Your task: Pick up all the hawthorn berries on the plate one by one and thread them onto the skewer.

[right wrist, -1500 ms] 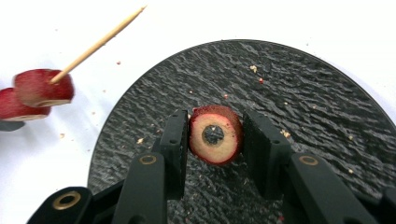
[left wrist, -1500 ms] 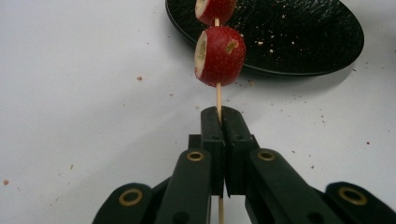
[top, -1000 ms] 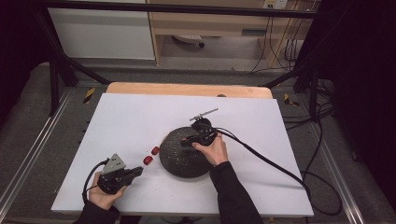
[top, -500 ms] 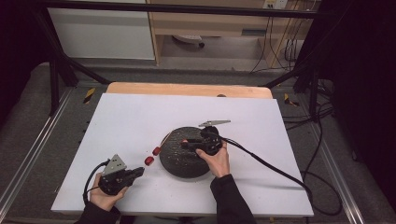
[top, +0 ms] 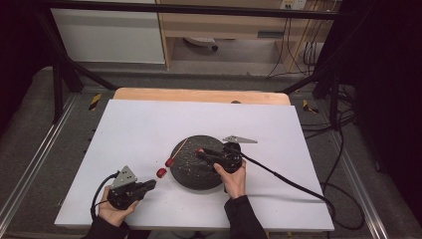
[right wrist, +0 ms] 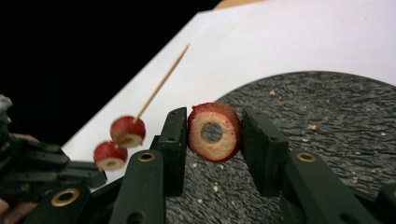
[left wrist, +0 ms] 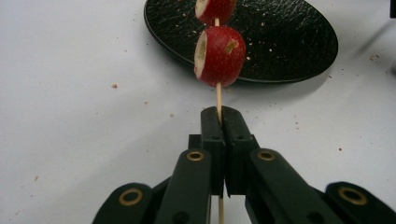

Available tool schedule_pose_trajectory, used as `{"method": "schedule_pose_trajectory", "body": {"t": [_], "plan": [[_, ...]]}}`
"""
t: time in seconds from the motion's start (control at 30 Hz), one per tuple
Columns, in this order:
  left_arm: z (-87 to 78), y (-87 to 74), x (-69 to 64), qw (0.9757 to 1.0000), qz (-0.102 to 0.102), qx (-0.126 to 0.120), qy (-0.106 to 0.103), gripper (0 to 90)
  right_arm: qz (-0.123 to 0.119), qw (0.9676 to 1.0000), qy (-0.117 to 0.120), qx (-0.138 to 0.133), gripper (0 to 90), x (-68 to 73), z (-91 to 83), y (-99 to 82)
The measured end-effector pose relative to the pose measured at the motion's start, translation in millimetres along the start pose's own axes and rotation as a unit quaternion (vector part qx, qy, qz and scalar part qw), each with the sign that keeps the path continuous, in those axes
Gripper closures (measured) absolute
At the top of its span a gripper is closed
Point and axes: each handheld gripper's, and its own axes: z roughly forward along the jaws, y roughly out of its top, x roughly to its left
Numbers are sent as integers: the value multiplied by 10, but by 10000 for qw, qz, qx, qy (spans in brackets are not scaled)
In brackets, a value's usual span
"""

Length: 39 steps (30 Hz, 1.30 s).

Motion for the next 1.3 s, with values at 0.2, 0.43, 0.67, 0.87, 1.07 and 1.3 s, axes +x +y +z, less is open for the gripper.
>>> {"method": "schedule_pose_trajectory", "body": {"t": [0.2,0.43,0.67,0.87,1.07,1.3], "plan": [[18,2,-38,10000,24,8,-31,886,160,9993,74,-333,628,-5,-32,-40],[26,5,-70,10000,41,-2,-54,885,285,9972,106,-687,628,-3,-66,-89],[40,5,-107,10000,11,-14,-95,885,358,9950,119,-929,628,9,-72,-79],[36,5,-117,9999,-12,-49,-90,885,457,9921,82,-1162,628,3,-58,-68],[41,8,-144,9999,-47,-64,-125,886,545,9895,41,-1336,628,-8,-56,-39],[61,26,-188,9998,-133,-90,-127,885,712,9846,56,-1595,628,-34,-37,3]]}}
